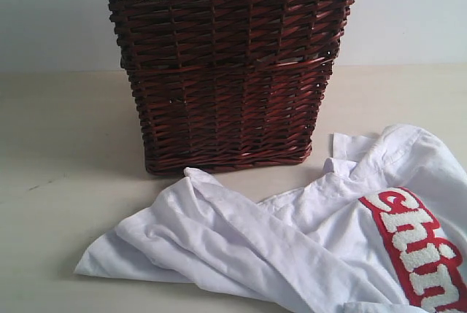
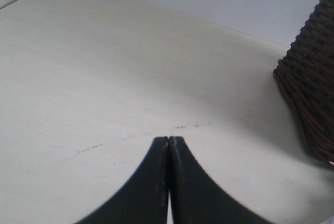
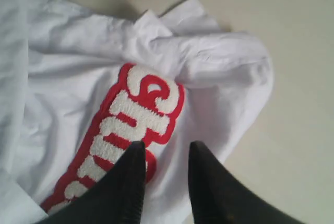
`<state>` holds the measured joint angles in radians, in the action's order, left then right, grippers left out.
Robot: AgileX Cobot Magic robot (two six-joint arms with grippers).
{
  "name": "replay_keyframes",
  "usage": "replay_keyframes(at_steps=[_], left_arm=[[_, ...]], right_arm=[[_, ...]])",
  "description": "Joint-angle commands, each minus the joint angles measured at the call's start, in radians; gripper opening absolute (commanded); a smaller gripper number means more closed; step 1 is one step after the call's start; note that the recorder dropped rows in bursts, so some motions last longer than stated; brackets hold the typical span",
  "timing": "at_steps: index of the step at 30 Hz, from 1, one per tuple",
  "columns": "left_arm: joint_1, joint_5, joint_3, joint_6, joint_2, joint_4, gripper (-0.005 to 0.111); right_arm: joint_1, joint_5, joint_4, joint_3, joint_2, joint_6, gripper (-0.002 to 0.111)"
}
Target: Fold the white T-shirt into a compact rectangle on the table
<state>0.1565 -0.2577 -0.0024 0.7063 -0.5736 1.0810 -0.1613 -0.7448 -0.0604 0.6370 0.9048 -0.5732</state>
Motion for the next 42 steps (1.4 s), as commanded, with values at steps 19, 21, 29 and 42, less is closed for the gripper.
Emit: replay_keyframes(at_steps=[19, 21, 29, 42], left_arm=[[0.006, -0.003, 0.002, -0.004, -0.004, 0.003, 0.0], [0.006, -0.003, 0.002, -0.004, -0.004, 0.003, 0.0], [0.006, -0.003, 0.002, -0.004, -0.004, 0.003, 0.0], [0.006, -0.003, 0.002, -0.004, -0.004, 0.003, 0.0]], right_arm=[[-0.002, 0.277, -0.009, -0.001, 0.698, -0.078, 0.0], [-0.002, 0.324, -0.005, -0.001, 0.739, -0.078, 0.0], [0.044, 0.561, 0.126, -0.001, 0.878, 0.0, 0.0], [0.115, 0.765, 0.137, -0.001, 0.664, 0.113, 0.001]])
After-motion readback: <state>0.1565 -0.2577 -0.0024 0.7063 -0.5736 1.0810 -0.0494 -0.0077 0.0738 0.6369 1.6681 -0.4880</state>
